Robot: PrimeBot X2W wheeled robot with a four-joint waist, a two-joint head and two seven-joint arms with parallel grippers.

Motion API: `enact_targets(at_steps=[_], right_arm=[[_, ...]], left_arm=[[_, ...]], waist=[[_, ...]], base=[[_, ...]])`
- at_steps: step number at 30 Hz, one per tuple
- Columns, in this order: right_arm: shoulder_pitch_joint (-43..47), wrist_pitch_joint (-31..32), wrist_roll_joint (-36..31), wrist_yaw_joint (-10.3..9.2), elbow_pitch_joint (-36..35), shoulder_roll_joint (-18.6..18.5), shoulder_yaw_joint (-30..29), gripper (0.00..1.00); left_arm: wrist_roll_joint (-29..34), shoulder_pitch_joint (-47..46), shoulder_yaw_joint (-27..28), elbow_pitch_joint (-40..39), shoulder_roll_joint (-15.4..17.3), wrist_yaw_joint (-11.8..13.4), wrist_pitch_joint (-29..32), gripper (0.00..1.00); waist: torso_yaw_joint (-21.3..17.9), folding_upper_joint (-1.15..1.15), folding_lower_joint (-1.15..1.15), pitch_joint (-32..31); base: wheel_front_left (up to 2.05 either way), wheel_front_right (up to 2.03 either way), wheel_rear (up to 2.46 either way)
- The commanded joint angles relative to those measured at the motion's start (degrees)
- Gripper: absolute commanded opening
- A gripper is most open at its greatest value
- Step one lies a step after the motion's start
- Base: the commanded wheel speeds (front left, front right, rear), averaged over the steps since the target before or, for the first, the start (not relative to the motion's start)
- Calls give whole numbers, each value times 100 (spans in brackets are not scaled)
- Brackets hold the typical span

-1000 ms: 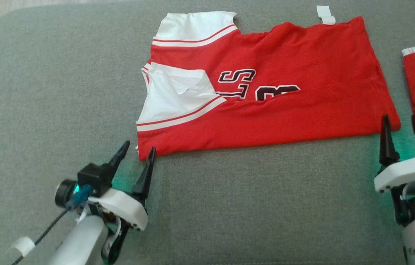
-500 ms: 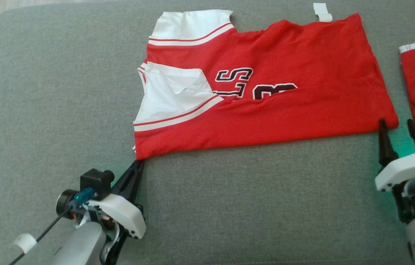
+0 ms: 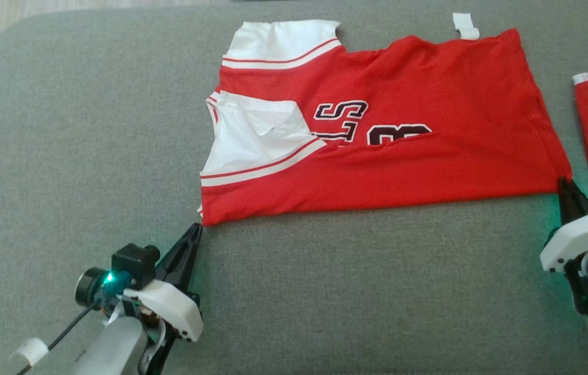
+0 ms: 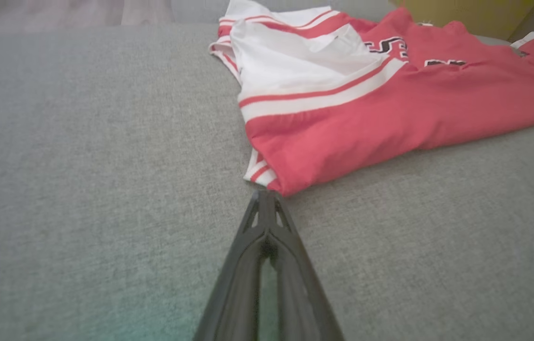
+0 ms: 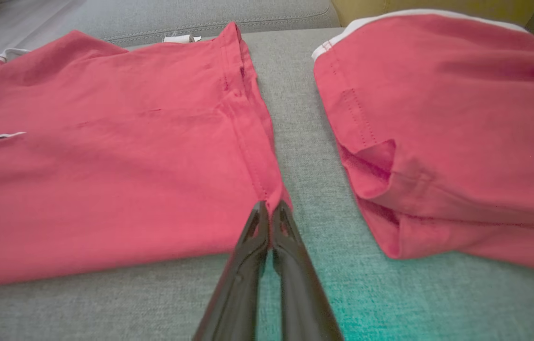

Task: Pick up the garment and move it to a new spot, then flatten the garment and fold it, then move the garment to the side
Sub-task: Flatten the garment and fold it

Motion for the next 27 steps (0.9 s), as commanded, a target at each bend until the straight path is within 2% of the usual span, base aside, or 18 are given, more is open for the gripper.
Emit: enact_targets(at_steps=[1, 6, 9, 10, 11, 18, 23, 25, 27], right_arm=[[28, -43, -12, 21, -108, -159, 115, 0], [300, -104, 66, 21, -174, -210, 196, 0], [432, -116, 135, 21, -254, -237, 237, 0], [456, -110, 155, 21, -280, -239, 251, 0], [467, -96, 172, 21, -309, -239, 269, 0], [336, 8, 181, 21, -519, -204, 384, 0], [235, 51, 163, 21, -588, -217, 433, 0], [223, 56, 163, 21, -590, -224, 436, 0], [228, 46, 163, 21, -579, -229, 428, 0]], left_arm=[[40, -152, 180, -180, 189, 2, -104, 0], [-53, 112, 189, -395, 255, 22, -143, 0], [-243, 192, 341, -507, 227, 119, -123, 0], [-293, 176, 372, -510, 203, 153, -76, 82], [-354, 142, 391, -509, 160, 162, -8, 100], [-719, -397, 447, -156, -243, 91, 382, 100], [-752, -679, 401, 423, -351, 159, 648, 100], [-737, -719, 376, 585, -356, 170, 672, 0], [-748, -689, 361, 661, -351, 133, 631, 0]], waist=[[-2, 0, 0, -74], [-53, 0, 0, -246], [-77, 0, 0, -282], [-89, 0, 0, -280], [-104, 0, 0, -264], [-223, 0, 0, -51], [-296, 0, 0, 51], [-317, 0, 0, 57], [-328, 0, 0, 28]], base=[[0, 0, 0], [0, 0, 0], [0, 0, 0], [0, 0, 0], [0, 0, 0], [0, 0, 0], [0, 0, 0], [0, 0, 0], [0, 0, 0]])
